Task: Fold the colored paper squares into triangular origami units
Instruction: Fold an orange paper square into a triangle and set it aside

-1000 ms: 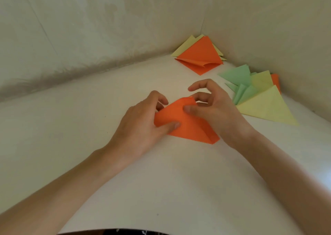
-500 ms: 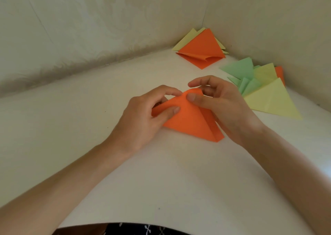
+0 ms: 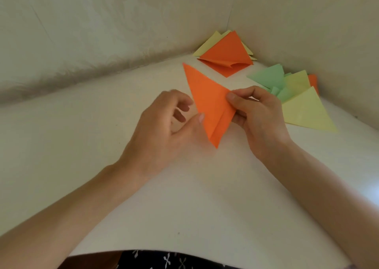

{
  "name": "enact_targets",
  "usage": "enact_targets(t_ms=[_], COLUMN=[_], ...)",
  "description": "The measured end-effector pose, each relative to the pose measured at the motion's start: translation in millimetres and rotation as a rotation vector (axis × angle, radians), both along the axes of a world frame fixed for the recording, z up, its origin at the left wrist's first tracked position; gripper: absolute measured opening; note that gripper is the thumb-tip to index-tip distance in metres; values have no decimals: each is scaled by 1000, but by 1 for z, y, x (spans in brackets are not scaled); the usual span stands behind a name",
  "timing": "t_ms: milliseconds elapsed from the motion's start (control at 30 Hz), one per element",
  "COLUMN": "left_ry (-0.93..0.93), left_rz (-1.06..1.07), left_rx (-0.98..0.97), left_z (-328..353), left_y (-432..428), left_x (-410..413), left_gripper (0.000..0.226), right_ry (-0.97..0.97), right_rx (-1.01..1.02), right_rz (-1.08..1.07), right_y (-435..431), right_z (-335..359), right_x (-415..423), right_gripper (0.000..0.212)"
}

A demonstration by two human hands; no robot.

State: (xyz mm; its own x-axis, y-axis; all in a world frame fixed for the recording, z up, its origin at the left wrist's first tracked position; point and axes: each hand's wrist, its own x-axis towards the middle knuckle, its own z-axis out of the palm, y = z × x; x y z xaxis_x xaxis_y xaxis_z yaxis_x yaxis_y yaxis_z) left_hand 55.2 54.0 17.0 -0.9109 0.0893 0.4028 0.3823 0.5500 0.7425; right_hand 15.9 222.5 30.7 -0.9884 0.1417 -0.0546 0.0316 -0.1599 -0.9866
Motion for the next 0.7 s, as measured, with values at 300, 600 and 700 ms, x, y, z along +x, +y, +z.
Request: enact_targets(t_ms=[300, 600, 700], left_ry=[-354, -474, -479], left_rz=[-34, -11, -21], left_rx=[417, 532, 519], left_z=[2, 3, 3], left_y=[-11, -20, -20], left_x=[-15, -21, -20], left_gripper=[24, 9, 9], right_ry=[51, 935, 976], right_rx=[208, 1134, 1160], right_rz=[-22, 553, 513], right_y=[2, 1, -2], right_z=[1, -12, -17], right_x=[1, 5, 2], right_gripper=[11, 24, 17])
